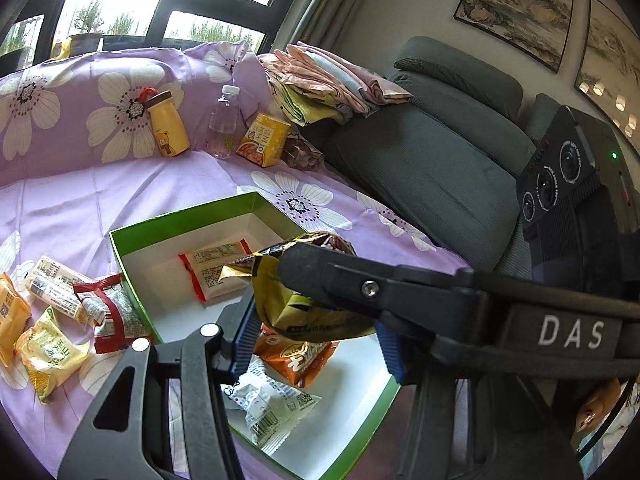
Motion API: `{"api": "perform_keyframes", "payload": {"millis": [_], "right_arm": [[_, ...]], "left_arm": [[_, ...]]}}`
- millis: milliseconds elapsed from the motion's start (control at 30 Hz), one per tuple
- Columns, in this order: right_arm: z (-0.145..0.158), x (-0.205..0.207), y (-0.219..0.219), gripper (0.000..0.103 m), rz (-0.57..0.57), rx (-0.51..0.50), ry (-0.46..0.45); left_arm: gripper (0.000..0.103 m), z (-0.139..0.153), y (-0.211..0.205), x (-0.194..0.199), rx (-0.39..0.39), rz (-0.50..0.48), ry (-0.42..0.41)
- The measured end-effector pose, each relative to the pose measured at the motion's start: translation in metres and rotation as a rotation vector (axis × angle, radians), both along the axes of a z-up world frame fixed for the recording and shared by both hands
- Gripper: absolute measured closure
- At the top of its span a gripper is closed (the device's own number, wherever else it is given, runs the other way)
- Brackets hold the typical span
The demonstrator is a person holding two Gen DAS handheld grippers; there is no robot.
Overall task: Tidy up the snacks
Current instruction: 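Lower the dark snack bag into the box and open the right gripper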
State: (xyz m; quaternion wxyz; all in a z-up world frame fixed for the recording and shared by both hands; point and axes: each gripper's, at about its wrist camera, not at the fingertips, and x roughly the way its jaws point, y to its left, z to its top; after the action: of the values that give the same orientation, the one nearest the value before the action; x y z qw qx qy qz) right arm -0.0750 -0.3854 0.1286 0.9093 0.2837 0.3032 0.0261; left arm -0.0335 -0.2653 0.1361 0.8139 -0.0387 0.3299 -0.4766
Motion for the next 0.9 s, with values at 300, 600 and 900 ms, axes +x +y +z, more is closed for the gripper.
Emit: {"api": "perform_keyframes", "payload": {"millis": [300, 600, 900], "right_arm": [[-0.016, -0.006, -0.030, 0.053, -0.054, 0.057, 0.046], [-0.029, -0.007, -0.048, 0.053, -0.116, 0.083, 0.101], [-0.044, -0.008, -0.063, 0.053, -0.167, 0.059, 0.193]], "left_arm": [[0.051, -0.014, -0.028, -0.002, 0.030, -0.038, 0.063], [0.051, -0.029, -0.047, 0.002, 0.051, -0.067, 0.138], [0.052, -0.044, -0.059, 0.000, 0.090, -0.081, 0.212]]}}
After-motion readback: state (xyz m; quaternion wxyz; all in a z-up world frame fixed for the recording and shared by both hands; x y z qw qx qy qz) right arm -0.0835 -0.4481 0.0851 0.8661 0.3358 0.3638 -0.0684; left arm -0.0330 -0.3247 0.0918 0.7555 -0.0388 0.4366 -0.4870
